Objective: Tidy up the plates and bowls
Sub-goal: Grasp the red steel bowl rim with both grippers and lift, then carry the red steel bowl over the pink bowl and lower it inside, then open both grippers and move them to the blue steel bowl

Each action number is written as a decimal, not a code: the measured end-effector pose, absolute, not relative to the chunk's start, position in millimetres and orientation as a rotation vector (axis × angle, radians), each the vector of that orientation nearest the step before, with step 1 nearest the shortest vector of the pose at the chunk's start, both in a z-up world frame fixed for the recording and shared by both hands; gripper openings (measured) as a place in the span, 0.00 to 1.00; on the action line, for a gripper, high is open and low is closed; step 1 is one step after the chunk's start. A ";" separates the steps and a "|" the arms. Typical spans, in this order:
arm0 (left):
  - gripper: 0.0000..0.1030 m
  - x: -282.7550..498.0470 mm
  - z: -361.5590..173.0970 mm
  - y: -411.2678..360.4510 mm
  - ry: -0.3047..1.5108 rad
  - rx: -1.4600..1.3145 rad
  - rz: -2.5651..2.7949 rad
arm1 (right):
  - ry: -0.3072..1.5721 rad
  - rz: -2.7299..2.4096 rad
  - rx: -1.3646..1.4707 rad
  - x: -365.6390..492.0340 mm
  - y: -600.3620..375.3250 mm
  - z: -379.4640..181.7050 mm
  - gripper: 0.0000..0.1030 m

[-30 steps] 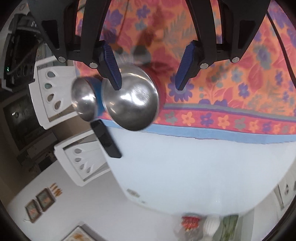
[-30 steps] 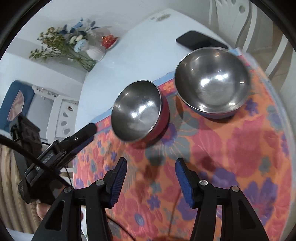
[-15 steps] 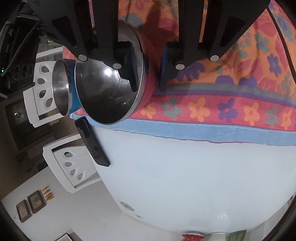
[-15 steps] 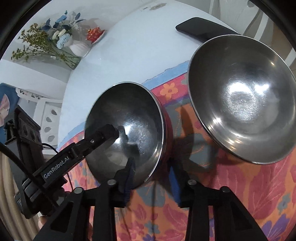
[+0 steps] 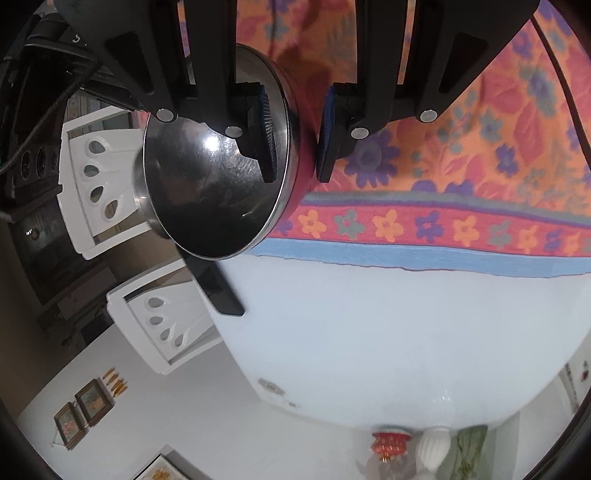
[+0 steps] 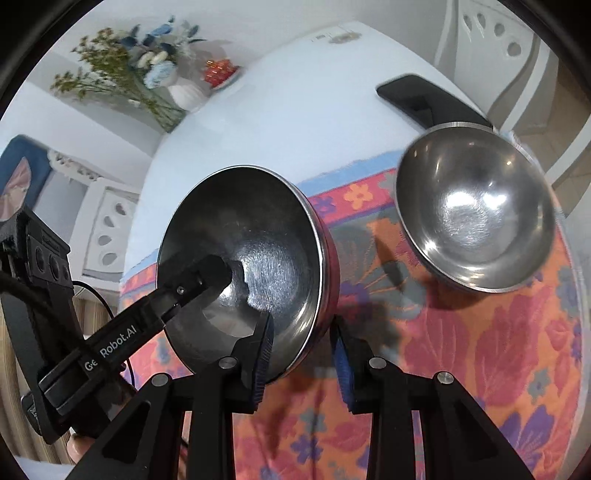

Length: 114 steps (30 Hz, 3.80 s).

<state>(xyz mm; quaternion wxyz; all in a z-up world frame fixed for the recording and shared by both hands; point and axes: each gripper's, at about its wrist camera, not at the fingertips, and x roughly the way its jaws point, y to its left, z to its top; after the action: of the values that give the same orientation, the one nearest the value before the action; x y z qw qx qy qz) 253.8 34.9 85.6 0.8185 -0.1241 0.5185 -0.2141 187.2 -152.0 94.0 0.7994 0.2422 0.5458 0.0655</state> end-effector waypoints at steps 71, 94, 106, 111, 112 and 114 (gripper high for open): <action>0.28 -46.4 100.7 37.3 1.087 0.012 -0.399 | 1.341 0.068 0.397 -100.6 -117.3 88.2 0.29; 0.29 -13.3 133.0 55.3 1.047 -0.069 -0.382 | 1.226 0.147 0.474 -75.4 -133.5 145.9 0.29; 0.35 64.0 187.4 29.6 0.982 -0.133 -0.468 | 1.130 0.104 0.595 -14.0 -200.6 183.5 0.31; 0.68 109.1 192.6 6.0 0.979 -0.159 -0.528 | 1.108 0.059 0.639 18.6 -235.5 183.4 0.47; 0.68 117.3 191.6 1.1 0.981 -0.161 -0.541 | 1.106 0.060 0.661 27.5 -243.0 180.5 0.47; 0.68 137.9 185.8 -11.5 1.004 -0.160 -0.555 | 1.112 0.048 0.678 41.0 -253.7 175.5 0.47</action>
<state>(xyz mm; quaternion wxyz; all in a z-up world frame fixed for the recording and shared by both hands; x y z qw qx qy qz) 137.9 -11.5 185.8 0.8370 -0.0757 0.4742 -0.2623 41.0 -253.7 175.5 0.7951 0.3156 0.5174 0.0225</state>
